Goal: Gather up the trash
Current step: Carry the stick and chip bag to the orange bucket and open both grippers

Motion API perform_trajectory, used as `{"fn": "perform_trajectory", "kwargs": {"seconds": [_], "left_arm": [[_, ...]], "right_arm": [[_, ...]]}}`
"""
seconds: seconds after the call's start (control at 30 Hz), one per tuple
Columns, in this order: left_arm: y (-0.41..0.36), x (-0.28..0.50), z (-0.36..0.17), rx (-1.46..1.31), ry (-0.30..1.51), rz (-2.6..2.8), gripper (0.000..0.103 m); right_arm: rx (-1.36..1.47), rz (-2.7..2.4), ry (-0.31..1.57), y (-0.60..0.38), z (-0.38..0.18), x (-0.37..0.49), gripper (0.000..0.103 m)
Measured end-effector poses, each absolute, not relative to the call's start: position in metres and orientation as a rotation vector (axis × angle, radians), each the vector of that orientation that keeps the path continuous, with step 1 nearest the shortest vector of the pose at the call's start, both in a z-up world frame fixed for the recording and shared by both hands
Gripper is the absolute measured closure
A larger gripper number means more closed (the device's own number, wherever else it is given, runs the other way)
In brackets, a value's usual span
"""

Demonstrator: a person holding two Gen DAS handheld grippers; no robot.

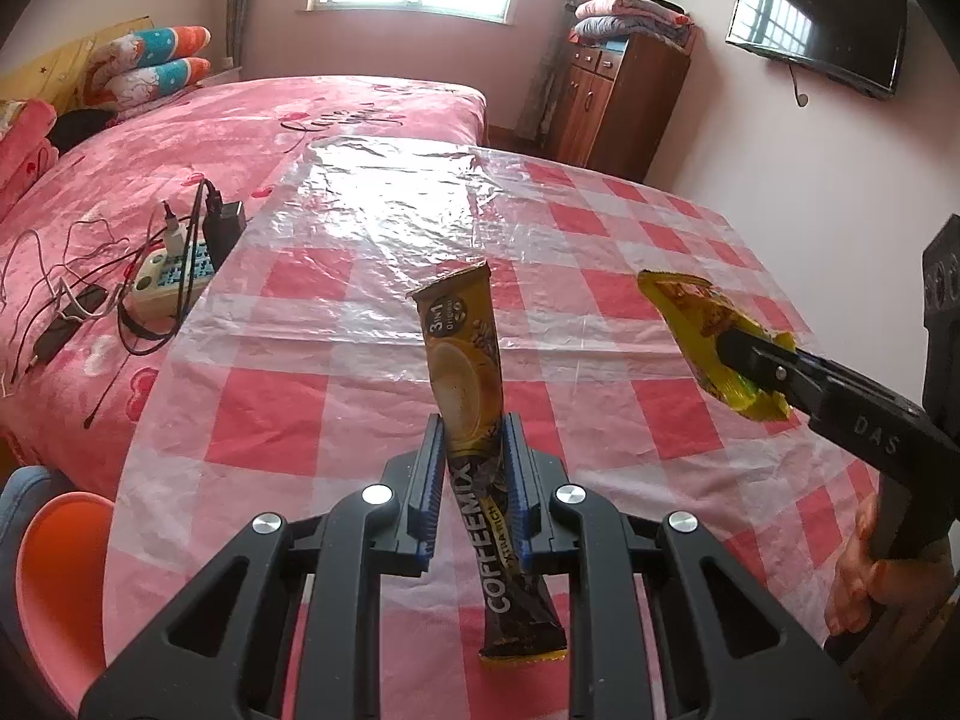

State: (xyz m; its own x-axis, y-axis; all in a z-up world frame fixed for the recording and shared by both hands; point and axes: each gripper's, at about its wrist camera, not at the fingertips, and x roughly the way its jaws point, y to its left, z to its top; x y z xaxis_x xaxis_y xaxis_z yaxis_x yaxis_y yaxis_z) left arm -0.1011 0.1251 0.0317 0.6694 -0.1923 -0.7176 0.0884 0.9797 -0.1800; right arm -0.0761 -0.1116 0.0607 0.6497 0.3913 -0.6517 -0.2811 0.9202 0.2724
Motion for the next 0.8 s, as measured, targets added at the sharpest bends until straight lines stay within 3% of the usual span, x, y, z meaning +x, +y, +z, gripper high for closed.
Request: {"fn": "perform_trajectory", "kwargs": {"seconds": [0.8], "left_arm": [[0.184, -0.139, 0.052, -0.207, 0.753, -0.103, 0.082]], "right_arm": [[0.048, 0.539, 0.761, -0.04, 0.084, -0.122, 0.07]]}}
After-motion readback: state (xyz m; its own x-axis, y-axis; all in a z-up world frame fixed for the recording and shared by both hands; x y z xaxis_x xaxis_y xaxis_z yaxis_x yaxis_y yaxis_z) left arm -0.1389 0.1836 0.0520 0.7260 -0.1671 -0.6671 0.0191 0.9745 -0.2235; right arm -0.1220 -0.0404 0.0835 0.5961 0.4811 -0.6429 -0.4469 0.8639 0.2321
